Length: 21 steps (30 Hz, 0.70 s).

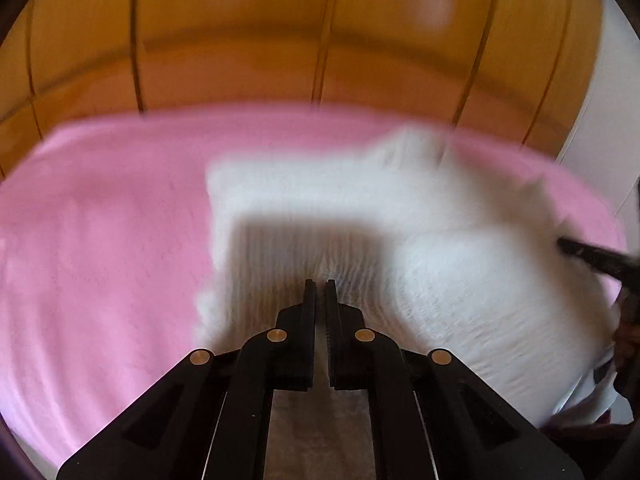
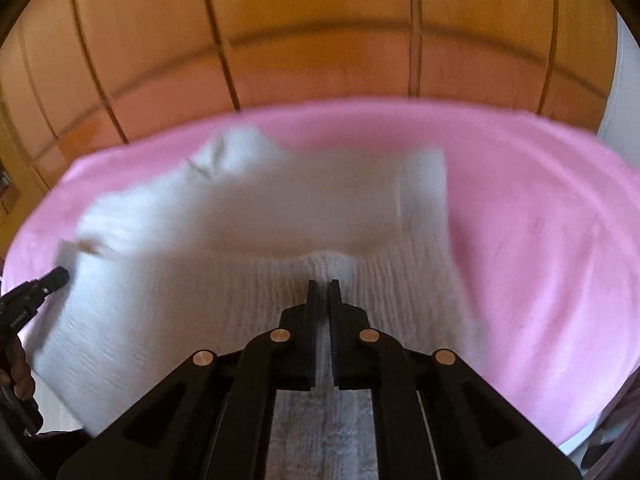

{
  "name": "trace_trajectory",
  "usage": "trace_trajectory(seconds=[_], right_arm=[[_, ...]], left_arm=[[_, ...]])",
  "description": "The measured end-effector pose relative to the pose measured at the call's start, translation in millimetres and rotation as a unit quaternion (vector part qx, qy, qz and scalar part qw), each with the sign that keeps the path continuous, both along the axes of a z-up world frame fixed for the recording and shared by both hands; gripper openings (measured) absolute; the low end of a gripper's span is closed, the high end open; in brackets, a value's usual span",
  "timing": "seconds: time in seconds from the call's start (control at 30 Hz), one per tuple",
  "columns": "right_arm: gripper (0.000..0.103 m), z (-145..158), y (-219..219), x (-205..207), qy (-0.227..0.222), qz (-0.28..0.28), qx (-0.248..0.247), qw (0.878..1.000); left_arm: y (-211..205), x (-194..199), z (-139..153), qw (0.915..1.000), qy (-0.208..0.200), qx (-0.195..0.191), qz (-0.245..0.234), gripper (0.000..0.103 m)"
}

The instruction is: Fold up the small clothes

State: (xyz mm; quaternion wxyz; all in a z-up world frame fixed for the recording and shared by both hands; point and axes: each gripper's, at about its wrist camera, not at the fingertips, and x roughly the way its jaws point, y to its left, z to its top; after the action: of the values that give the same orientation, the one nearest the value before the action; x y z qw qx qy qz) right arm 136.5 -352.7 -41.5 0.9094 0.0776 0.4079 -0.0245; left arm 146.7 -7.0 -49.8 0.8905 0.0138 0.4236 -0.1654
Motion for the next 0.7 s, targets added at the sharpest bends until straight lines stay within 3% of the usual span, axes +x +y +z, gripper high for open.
trace_trajectory(seconds=[0.1, 0.23, 0.37, 0.4, 0.5, 0.57, 0.6, 0.7], right_arm=[[0.006, -10.8, -2.5, -5.5, -0.007, -0.009, 0.011, 1.000], [0.008, -11.5, -8.7, -4.6, -0.009, -0.010, 0.030, 0.999], [0.012, -10.1, -7.7, -5.8, -0.013, -0.014, 0.037, 0.999], [0.013, -9.8, -7.9, -6.4, -0.014, -0.015, 0.039, 0.999], [0.026, -6.6, -7.8, -6.5, -0.016, -0.012, 0.047, 0.999], [0.056, 0.1, -7.9, -9.4, -0.023, -0.004, 0.057, 0.998], [0.059, 6.9, -7.1, -13.0, -0.032, -0.001, 0.055, 0.998], [0.061, 23.4, -9.0, -25.5, -0.049, 0.001, 0.027, 0.998]], left_arm=[[0.5, -6.3, -3.6, 0.9999, -0.011, 0.005, 0.006, 0.005], [14.8, -15.3, 8.7, 0.9995, -0.020, 0.001, 0.024, 0.020], [29.8, -23.9, 21.5, 0.9971, -0.047, 0.003, 0.060, 0.063], [30.7, -24.0, 23.7, 0.9972, -0.047, -0.002, 0.059, 0.064], [22.9, -11.9, 20.9, 0.9983, -0.036, 0.018, 0.042, 0.064], [16.0, -1.2, 12.1, 0.9991, -0.021, 0.027, 0.026, 0.064], [13.4, 1.8, 8.2, 0.9989, -0.014, 0.035, 0.027, 0.051], [10.3, 2.6, 3.7, 0.9991, -0.017, 0.034, 0.020, 0.036]])
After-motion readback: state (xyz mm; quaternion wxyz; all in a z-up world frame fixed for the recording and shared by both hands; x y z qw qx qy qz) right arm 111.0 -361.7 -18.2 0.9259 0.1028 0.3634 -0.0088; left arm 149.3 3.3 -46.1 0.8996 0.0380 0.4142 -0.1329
